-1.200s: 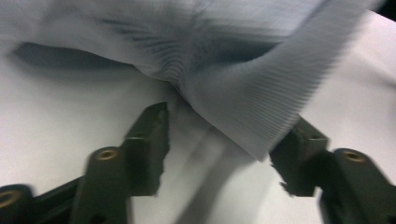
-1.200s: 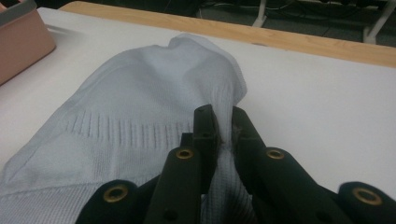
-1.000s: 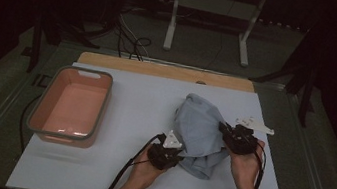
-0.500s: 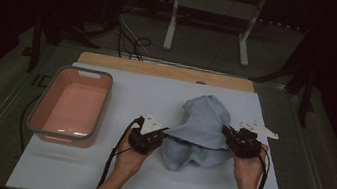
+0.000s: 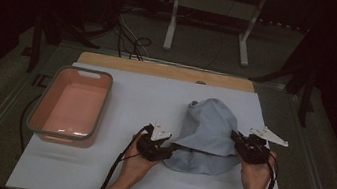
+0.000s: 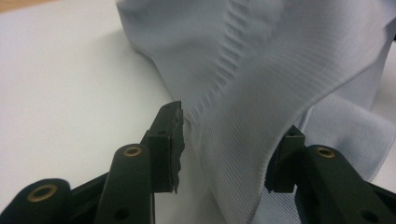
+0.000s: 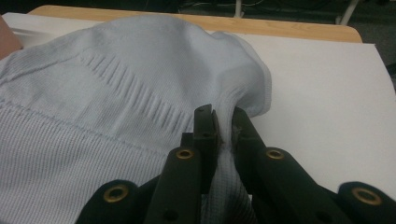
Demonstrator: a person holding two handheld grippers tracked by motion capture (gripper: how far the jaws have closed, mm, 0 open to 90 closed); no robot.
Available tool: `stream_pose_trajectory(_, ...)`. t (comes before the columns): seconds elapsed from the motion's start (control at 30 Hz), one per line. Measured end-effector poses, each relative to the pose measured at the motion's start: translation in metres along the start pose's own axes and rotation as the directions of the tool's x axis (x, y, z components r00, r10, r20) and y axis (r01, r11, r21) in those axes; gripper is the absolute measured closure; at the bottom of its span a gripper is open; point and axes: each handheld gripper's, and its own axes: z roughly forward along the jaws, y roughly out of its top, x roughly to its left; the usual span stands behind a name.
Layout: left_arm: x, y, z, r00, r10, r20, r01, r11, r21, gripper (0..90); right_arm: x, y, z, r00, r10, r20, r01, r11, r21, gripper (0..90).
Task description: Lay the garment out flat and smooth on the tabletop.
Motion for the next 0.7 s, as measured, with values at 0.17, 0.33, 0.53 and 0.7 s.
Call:
stream_pose_trajectory(0.17, -0.002, -0.003, 0.010, 1.0000, 0.007, 0.001, -0.007, 0.9984, 0.056, 53.9, -0.005, -0.003, -0.005, 0.9999, 0.015, 0.007, -0.015, 1.000, -0.006, 83.9)
stream_pose_trajectory(0.33, 0.001, -0.002, 0.010, 0.9999, -0.015, -0.006, 0.015, 0.9988, 0.046, 55.2, -0.009, -0.007, -0.011, 0.9996, 0.017, 0.021, -0.017, 1.000, -0.006, 83.9)
stream_pose_trajectory(0.53, 0.003, -0.001, 0.011, 0.9997, -0.025, 0.005, 0.024, 0.9981, 0.056, 55.0, -0.015, -0.012, -0.014, 0.9995, 0.022, 0.024, -0.022, 1.000, -0.002, 83.9)
stream_pose_trajectory(0.7, -0.002, -0.002, 0.024, 0.9998, 0.015, 0.017, -0.016, 0.9945, 0.103, 56.0, -0.017, -0.014, -0.016, 0.9992, 0.027, 0.029, -0.027, 1.000, -0.001, 83.9)
